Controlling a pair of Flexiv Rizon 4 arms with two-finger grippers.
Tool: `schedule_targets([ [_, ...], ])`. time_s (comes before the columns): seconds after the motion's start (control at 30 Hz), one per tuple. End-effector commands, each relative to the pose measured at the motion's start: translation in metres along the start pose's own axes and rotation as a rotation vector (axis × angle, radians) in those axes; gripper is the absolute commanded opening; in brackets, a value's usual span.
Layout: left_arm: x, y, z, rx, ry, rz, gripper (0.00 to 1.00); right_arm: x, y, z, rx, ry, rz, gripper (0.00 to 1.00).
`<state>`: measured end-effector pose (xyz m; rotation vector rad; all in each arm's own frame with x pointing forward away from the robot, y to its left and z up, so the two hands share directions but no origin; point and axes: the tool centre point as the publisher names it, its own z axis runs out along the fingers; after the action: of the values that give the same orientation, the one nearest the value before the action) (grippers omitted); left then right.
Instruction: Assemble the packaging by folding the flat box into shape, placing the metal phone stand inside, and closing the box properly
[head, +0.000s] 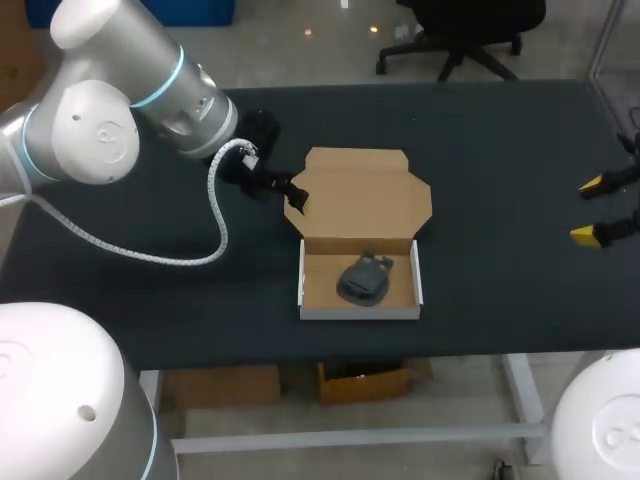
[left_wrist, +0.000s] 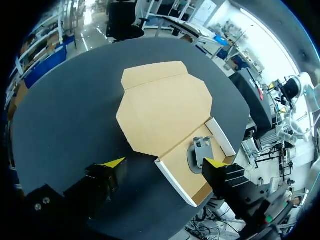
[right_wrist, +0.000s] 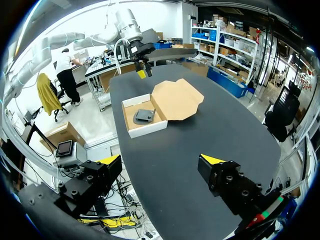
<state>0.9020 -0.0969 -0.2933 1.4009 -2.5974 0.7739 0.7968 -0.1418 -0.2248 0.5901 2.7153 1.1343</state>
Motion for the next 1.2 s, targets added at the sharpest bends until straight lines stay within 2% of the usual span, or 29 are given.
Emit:
schedule_targets([
  [0.03, 0.001, 0.000, 0.000, -0.001, -0.004, 0.000, 1.00, 0.000, 0.000, -0.002, -0.002, 0.003, -0.001, 1.00],
  [0.37, -0.020, 0.004, 0.004, 0.013, 0.010, 0.005, 1.00, 0.000, 0.000, -0.002, -0.002, 0.003, -0.001, 1.00],
  [0.63, -0.047, 0.001, 0.004, 0.044, 0.084, 0.007, 1.00, 0.000, 0.000, -0.002, -0.002, 0.003, -0.001, 1.00],
  [0.87, -0.073, -0.006, 0.008, 0.076, 0.163, -0.014, 1.00, -0.009, 0.015, 0.001, 0.025, 0.050, -0.028, 1.00],
  [1.2, -0.089, -0.019, 0.018, 0.131, 0.259, -0.039, 1.00, -0.026, 0.027, 0.009, 0.105, 0.111, -0.035, 1.00],
])
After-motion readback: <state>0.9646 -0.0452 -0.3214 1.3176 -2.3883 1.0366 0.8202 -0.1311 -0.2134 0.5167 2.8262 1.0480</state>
